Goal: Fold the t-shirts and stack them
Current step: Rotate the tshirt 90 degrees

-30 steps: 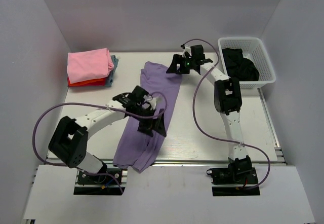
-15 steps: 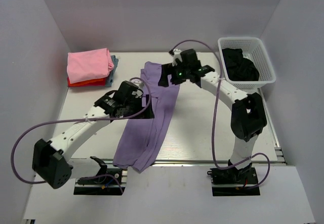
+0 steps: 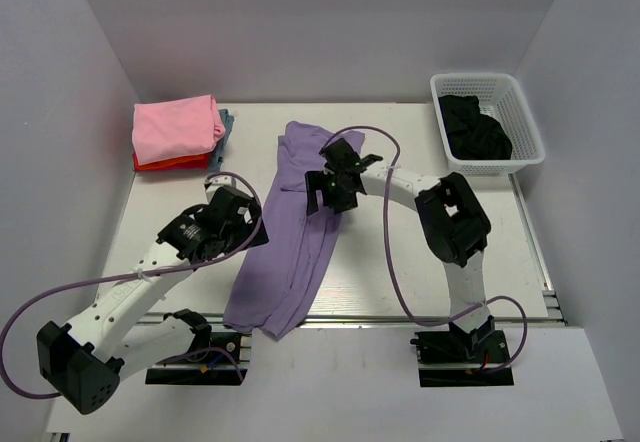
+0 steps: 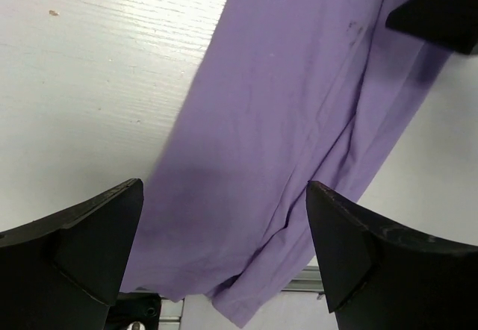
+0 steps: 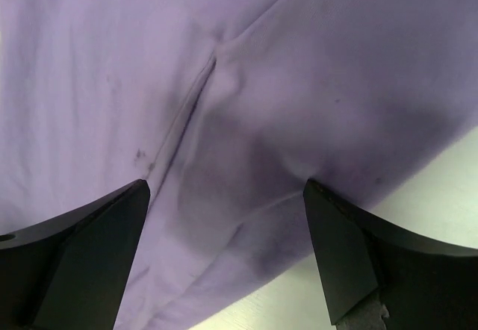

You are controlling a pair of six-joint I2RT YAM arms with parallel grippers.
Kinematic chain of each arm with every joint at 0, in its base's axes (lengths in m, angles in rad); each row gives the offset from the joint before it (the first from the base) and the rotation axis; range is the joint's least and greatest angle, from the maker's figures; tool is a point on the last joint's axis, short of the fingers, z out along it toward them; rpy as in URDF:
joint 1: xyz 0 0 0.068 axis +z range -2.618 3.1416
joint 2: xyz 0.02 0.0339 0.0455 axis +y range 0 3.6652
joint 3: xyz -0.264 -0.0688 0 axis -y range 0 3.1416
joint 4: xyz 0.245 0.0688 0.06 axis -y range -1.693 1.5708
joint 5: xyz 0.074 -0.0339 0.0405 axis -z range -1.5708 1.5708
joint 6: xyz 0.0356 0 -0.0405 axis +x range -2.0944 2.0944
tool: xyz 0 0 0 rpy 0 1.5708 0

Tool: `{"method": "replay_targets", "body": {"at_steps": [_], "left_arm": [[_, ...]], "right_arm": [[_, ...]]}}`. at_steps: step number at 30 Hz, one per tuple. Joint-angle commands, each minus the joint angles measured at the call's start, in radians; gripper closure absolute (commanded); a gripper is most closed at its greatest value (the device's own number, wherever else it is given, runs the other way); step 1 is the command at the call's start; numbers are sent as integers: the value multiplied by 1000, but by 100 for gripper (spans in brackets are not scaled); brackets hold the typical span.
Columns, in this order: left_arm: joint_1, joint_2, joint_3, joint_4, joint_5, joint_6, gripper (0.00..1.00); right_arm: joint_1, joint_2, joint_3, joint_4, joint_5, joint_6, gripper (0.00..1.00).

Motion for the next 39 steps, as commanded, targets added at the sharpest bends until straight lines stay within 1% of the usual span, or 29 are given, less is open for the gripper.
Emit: {"method": "replay_targets", "body": {"at_steps": [1, 2, 3, 4, 6, 7, 8, 11, 13, 14, 17, 18, 19, 21, 22, 24, 25, 26, 27, 28, 29, 30, 31, 32, 33, 34, 36, 37, 39], "left_arm": [[1, -31, -23, 37, -23, -11, 0], [1, -31, -23, 38, -23, -11, 0], [1, -31, -23, 38, -23, -11, 0], [1, -31, -23, 47, -23, -11, 0], [1, -17, -1, 47, -23, 1, 0], [1, -2, 0, 47, -10, 15, 0], [1, 15, 9, 59, -1, 29, 0], [1, 51, 18, 114, 40, 65, 0], [1, 110, 29, 145, 74, 90, 0], [1, 133, 42, 171, 108, 115, 0], [1, 224, 52, 206, 151, 138, 0], [1, 244, 61, 220, 166, 153, 0], [1, 262, 61, 220, 166, 153, 0], [1, 288, 61, 252, 192, 164, 0], [1, 299, 49, 268, 213, 174, 0], [1, 290, 23, 317, 234, 185, 0], [1, 290, 13, 330, 243, 185, 0], [1, 275, 13, 341, 243, 185, 0], [1, 256, -2, 353, 253, 185, 0], [1, 247, -17, 354, 254, 185, 0], [1, 247, -17, 354, 254, 185, 0], [1, 230, -29, 354, 254, 185, 0], [1, 221, -40, 354, 254, 185, 0], [1, 206, -40, 354, 254, 185, 0], [1, 206, -60, 354, 266, 194, 0], [1, 190, -60, 378, 278, 195, 0], [1, 176, -86, 406, 290, 195, 0], [1, 176, -86, 406, 301, 207, 0], [1, 176, -95, 420, 301, 218, 0]], "right_arm": [[-34, 118, 96, -68, 95, 43, 10], [-50, 144, 125, -115, 92, 29, 10], [-61, 216, 150, -128, 86, 24, 10], [-83, 239, 224, -140, 92, 21, 10], [-129, 316, 277, -177, 63, 21, 10], [-145, 327, 347, -194, 62, 21, 10], [-194, 339, 369, -202, 60, 18, 10], [-272, 411, 499, -215, 66, -25, 10], [-310, 453, 623, -254, 91, -83, 10], [-338, 482, 741, -269, 89, -94, 10], [-407, 485, 843, -263, 59, -169, 10], [-412, 477, 851, -263, 40, -183, 10], [-418, 450, 851, -254, 28, -236, 10], [-424, 387, 813, -248, -6, -284, 10], [-421, 329, 761, -242, -18, -348, 10], [-400, 188, 612, -228, -41, -371, 10], [-394, 150, 566, -207, -65, -384, 10], [-392, 28, 470, -191, -76, -378, 10], [-390, -21, 352, -173, -84, -356, 10], [-389, -64, 290, -113, -101, -332, 10], [-389, -204, 229, -91, -112, -313, 10], [-392, -257, 28, -43, -113, -284, 10], [-390, -399, -163, 2, -109, -252, 10], [-390, -447, -165, 18, -107, -218, 10], [-389, -490, -271, 42, -106, -200, 10], [-392, -566, -319, 48, -122, -191, 10], [-390, -657, -466, 18, -138, -148, 10], [-390, -709, -525, -2, -145, -141, 10], [-390, -794, -588, -7, -173, -117, 10]]}}
